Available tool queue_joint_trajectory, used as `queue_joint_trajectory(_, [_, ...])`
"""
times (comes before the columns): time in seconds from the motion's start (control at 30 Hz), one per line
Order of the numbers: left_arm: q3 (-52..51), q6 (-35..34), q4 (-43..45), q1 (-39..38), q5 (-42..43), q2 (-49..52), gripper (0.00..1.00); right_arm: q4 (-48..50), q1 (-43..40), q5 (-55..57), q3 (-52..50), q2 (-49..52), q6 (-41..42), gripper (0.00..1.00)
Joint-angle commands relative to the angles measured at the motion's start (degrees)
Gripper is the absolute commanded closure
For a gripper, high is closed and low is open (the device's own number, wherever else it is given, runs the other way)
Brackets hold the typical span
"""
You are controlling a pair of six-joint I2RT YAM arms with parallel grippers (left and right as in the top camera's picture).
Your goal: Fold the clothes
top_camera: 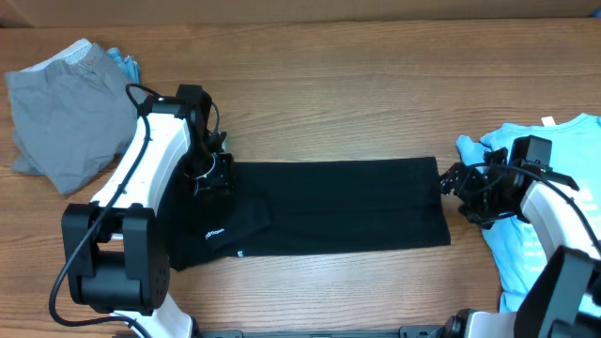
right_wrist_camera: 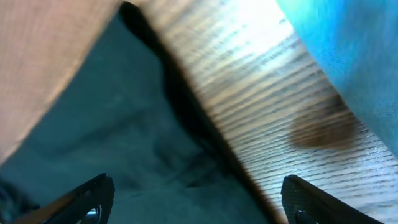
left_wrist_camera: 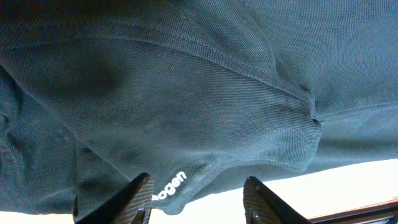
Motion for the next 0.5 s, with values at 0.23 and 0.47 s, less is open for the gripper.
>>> queue_joint_trajectory(0.23, [1.1, 2.9, 1.3, -0.4, -0.6, -1.6, 0.45, 1.1, 0.0, -5.3, 0.7, 11.5, -8.1, 0.27])
queue_joint_trajectory(0.47, [1.1, 2.9, 2.7, -0.4, -0.5, -1.6, 0.44, 0.1, 2.3, -5.7, 0.7, 12.5, -9.2, 0.39])
